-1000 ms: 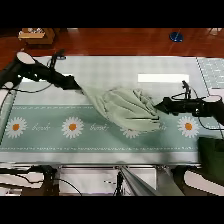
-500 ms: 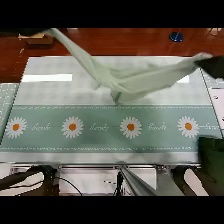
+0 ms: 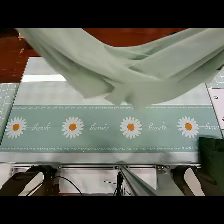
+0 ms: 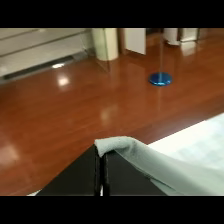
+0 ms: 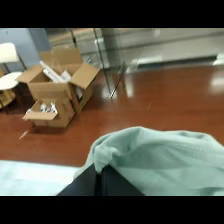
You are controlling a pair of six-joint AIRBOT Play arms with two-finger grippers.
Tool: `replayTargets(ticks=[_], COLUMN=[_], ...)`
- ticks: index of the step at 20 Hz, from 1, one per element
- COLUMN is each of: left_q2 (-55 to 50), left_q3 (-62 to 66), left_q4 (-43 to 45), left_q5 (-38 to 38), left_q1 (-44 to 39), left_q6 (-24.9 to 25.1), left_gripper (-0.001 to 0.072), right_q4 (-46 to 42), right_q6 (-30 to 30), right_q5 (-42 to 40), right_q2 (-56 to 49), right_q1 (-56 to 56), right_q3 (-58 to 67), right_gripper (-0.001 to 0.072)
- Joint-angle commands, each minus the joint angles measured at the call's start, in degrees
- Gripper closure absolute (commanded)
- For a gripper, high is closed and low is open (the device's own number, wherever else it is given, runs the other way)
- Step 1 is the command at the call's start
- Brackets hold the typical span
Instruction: Fold the shirts.
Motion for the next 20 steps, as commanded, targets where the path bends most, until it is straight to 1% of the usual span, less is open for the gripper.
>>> replayTargets(ticks=[1, 3, 5, 6, 7, 9, 10, 12, 13, 15, 16, 18, 20], left_q2=[4.7, 5.9, 5.5, 5.4, 5.3, 5.3, 5.2, 5.1, 5.0, 4.7, 4.4, 3.5, 1.9], left_q3=[0.3, 0.3, -0.3, -2.4, -5.5, -13.2, -17.6, -27.9, -33.5, -43.4, -47.5, -54.1, -59.2], left_q4=[4.3, 4.3, 4.3, 4.3, 4.3, 4.1, 4.1, 4.1, 4.1, 4.1, 4.1, 4.1, 4.1], left_q5=[-5.9, -13.4, -22.8, -26.0, -27.5, -27.5, -26.8, -23.0, -19.8, -12.6, -9.0, -0.8, 7.6], left_q1=[0.0, 0.0, 0.0, 0.0, 0.0, 0.0, 0.0, 0.0, 0.0, 0.0, 0.0, 0.0, -0.4], left_q6=[-4.5, -5.2, -5.4, -6.3, -7.1, -7.3, -7.3, -7.0, -6.1, -5.5, -5.6, -5.5, -4.5], left_gripper=[0.0688, 0.0687, 0.0687, 0.0687, 0.0688, 0.0687, 0.0687, 0.0687, 0.0688, 0.0687, 0.0687, 0.0687, 0.0686], right_q4=[-6.3, -12.1, -18.4, -21.4, -23.4, -24.0, -24.2, -26.8, -29.3, -34.8, -36.7, -38.1, -37.4], right_q6=[4.9, 8.7, 9.6, 10.6, 11.2, 11.1, 11.1, 10.6, 10.6, 10.0, 9.4, 9.1, 11.9], right_q5=[3.8, 11.7, 23.3, 27.3, 31.3, 38.8, 39.2, 38.5, 37.2, 32.2, 28.9, 19.1, 9.9], right_q2=[0.2, 0.1, -0.1, -0.5, -1.4, -4.5, -6.1, -10.2, -12.9, -19.3, -23.0, -30.6, -37.3], right_q1=[0.0, 0.0, 0.2, 0.7, 1.5, 3.7, 5.5, 9.9, 12.7, 18.3, 20.6, 23.8, 25.8], right_q3=[9.3, 13.0, 13.2, 12.8, 12.2, 9.9, 8.0, 3.6, 1.4, -1.3, -1.4, -1.4, -1.4], right_gripper=[0.0687, 0.0687, 0.0687, 0.0686, 0.0687, 0.0687, 0.0687, 0.0687, 0.0687, 0.0687, 0.0687, 0.0686, 0.0686])
